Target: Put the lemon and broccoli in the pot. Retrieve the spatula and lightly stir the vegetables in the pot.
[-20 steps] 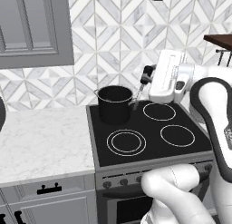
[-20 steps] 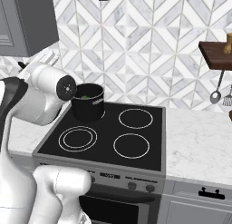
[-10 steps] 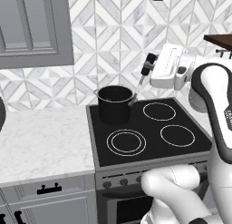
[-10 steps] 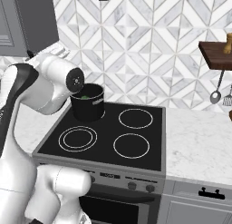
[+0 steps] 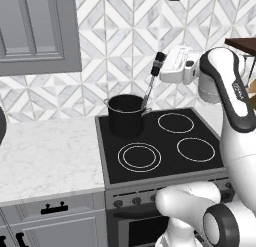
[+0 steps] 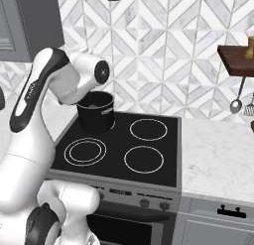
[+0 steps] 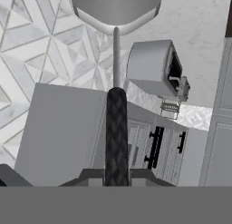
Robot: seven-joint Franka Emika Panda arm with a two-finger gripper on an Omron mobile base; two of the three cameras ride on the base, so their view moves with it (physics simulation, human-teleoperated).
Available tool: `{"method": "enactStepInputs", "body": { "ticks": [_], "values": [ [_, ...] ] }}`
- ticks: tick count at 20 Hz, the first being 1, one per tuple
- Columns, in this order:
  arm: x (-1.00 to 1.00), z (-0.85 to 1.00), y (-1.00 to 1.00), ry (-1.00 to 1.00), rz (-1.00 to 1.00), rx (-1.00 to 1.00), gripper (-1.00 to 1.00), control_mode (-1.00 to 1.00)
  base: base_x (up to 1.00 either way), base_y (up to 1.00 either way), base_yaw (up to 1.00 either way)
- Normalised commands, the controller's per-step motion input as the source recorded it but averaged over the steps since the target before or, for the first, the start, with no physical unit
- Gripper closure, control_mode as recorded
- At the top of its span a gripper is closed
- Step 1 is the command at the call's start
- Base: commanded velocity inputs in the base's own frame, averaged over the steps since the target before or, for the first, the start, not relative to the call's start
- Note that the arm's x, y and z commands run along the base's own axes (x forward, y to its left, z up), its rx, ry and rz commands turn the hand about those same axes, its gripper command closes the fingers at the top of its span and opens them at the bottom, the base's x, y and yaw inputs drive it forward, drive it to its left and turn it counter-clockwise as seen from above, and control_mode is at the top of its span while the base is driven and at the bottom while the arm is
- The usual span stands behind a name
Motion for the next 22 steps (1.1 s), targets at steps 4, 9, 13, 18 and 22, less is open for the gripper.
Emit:
{"method": "enactStepInputs", "body": {
  "ticks": [4, 9, 13, 18, 22],
  "values": [
    [0.82, -0.08, -0.18, 0.15, 0.09, 0.00, 1.00, -1.00, 0.00, 0.00, 0.00],
    [0.75, -0.28, -0.06, 0.03, 0.01, -0.01, 1.00, -1.00, 0.00, 0.00, 0.00],
    [0.76, -0.27, 0.00, 0.00, 0.00, -0.04, 1.00, -1.00, 0.00, 0.00, 0.00],
    [0.87, -0.23, 0.03, 0.03, 0.00, -0.01, 1.00, -1.00, 0.00, 0.00, 0.00],
    [0.78, -0.27, 0.00, 0.06, 0.00, 0.00, 1.00, -1.00, 0.00, 0.00, 0.00]
  ]
}}
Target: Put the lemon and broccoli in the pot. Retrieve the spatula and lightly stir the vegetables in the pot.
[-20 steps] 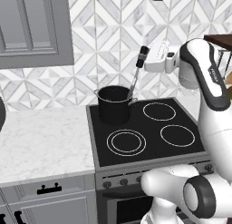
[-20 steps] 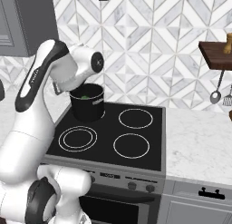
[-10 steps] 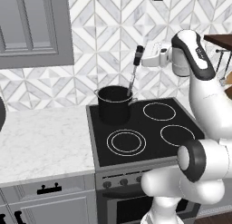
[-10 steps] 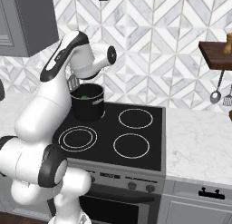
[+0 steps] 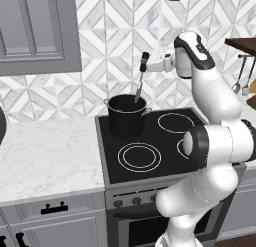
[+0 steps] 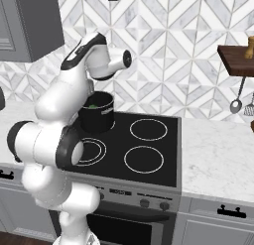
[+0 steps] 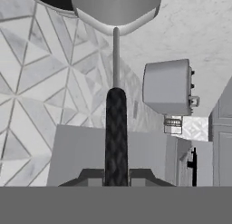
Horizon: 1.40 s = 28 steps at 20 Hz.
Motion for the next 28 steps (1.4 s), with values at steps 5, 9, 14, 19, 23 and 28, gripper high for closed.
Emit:
{"method": "enactStepInputs", "body": {
  "ticks": [5, 9, 14, 19, 23, 28],
  "values": [
    [0.70, -0.35, 0.00, 0.04, 0.00, -0.01, 1.00, -1.00, 0.00, 0.00, 0.00],
    [0.69, -0.44, 0.04, 0.00, 0.00, -0.01, 1.00, -1.00, 0.00, 0.00, 0.00],
    [0.59, -0.44, 0.01, 0.00, 0.00, 0.00, 1.00, -1.00, 0.00, 0.00, 0.00],
    [0.46, -0.42, 0.08, 0.03, 0.00, 0.00, 1.00, -1.00, 0.00, 0.00, 0.00],
    [0.26, -0.41, 0.29, 0.03, 0.00, 0.00, 1.00, -1.00, 0.00, 0.00, 0.00],
    [0.37, -0.37, 0.10, 0.02, 0.00, 0.00, 1.00, -1.00, 0.00, 0.00, 0.00]
  ]
}}
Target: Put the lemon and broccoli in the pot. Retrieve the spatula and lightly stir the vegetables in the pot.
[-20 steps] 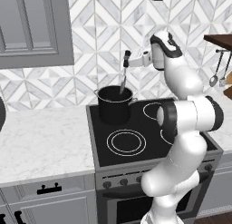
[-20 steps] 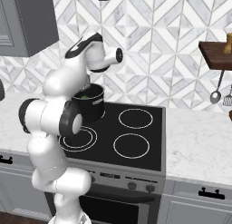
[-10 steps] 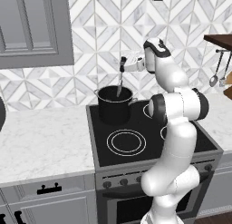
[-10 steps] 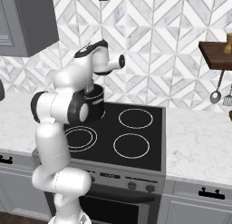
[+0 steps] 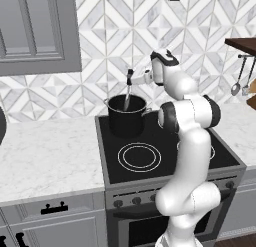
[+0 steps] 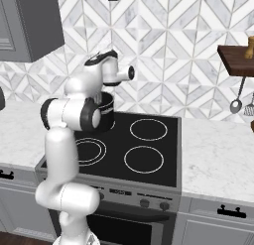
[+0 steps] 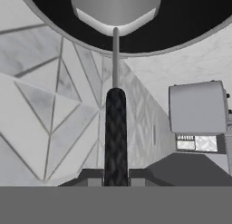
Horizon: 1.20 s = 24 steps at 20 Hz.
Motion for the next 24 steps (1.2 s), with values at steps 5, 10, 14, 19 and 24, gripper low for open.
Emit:
{"method": "enactStepInputs", "body": {
  "ticks": [5, 10, 14, 19, 24],
  "values": [
    [0.43, -0.22, 0.00, 0.00, 0.00, 0.00, 1.00, -1.00, 0.00, 0.00, 0.00],
    [0.37, -0.38, 0.03, 0.00, 0.00, 0.00, 1.00, -1.00, 0.00, 0.00, 0.00],
    [0.28, -0.41, 0.00, 0.00, 0.00, 0.00, 1.00, -1.00, 0.00, 0.00, 0.00],
    [0.06, -0.29, 0.02, 0.00, 0.00, 0.00, 1.00, -1.00, 0.00, 0.00, 0.00],
    [-0.11, -0.41, 0.12, 0.00, 0.00, 0.06, 1.00, -1.00, 0.00, 0.00, 0.00]
  ]
}}
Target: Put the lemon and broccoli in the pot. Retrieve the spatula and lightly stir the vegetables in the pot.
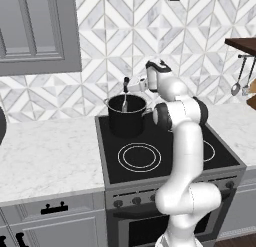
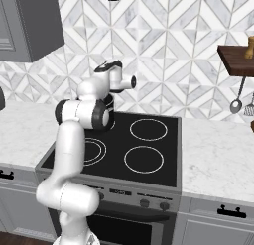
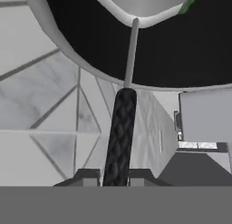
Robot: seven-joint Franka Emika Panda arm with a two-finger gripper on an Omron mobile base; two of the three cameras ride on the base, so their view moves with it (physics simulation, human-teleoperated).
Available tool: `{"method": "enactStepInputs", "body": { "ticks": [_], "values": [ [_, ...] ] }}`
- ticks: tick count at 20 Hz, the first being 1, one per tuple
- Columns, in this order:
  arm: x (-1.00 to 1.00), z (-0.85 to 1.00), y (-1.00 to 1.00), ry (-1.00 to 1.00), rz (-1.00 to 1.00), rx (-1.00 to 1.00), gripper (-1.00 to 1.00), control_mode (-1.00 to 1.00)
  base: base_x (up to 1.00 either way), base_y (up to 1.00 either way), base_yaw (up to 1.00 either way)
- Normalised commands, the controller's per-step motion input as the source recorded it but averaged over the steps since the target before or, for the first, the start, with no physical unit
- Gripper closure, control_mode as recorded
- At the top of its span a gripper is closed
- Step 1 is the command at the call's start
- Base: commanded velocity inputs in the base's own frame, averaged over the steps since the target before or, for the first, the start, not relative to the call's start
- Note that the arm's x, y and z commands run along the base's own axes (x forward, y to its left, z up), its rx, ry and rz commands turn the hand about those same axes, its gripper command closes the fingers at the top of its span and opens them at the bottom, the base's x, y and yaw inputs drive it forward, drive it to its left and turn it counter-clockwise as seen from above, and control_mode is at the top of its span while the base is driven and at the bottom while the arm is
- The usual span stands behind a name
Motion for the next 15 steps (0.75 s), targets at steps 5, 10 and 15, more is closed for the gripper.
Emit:
{"method": "enactStepInputs", "body": {
  "ticks": [5, 10, 15],
  "values": [
    [-0.08, -0.76, 0.05, 0.00, 0.00, 0.11, 1.00, -1.00, 0.00, 0.00, 0.00],
    [-0.20, -0.73, 0.10, -0.01, 0.00, 0.00, 1.00, -1.00, 0.00, 0.00, 0.00],
    [-0.15, -0.20, 0.00, -0.01, 0.18, -0.06, 1.00, -1.00, 0.00, 0.00, 0.00]
  ]
}}
